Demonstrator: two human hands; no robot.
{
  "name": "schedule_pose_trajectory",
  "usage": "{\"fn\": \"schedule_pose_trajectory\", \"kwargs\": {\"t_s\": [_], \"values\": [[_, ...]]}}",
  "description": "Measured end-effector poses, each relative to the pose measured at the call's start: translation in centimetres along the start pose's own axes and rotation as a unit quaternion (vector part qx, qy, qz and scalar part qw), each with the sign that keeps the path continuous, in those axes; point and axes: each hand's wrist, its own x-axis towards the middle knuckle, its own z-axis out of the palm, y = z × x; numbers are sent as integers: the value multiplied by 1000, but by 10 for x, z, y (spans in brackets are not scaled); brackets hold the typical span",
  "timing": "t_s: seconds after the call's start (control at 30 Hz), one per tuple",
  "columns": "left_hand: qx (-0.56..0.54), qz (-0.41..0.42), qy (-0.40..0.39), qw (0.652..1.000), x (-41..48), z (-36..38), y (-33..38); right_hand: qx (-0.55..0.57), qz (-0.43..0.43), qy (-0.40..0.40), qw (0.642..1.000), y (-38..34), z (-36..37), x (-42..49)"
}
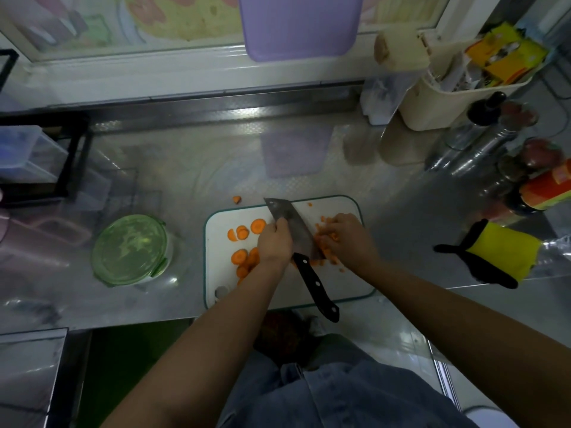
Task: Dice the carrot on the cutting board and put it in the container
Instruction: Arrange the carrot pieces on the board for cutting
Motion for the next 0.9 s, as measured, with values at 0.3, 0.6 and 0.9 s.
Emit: {"fn": "schedule_pose_trajectory", "kwargs": {"t_s": [0.3, 0.6, 0.9], "values": [[34, 18, 0, 999, 0, -8, -3, 57, 49, 49, 996, -8, -7, -10], [74, 53, 30, 995, -8, -6, 5, 64, -10, -72, 995, -32, -19, -27], [27, 120, -64, 990, -16, -8, -2, 165, 56, 26, 984, -23, -12, -34]]}}
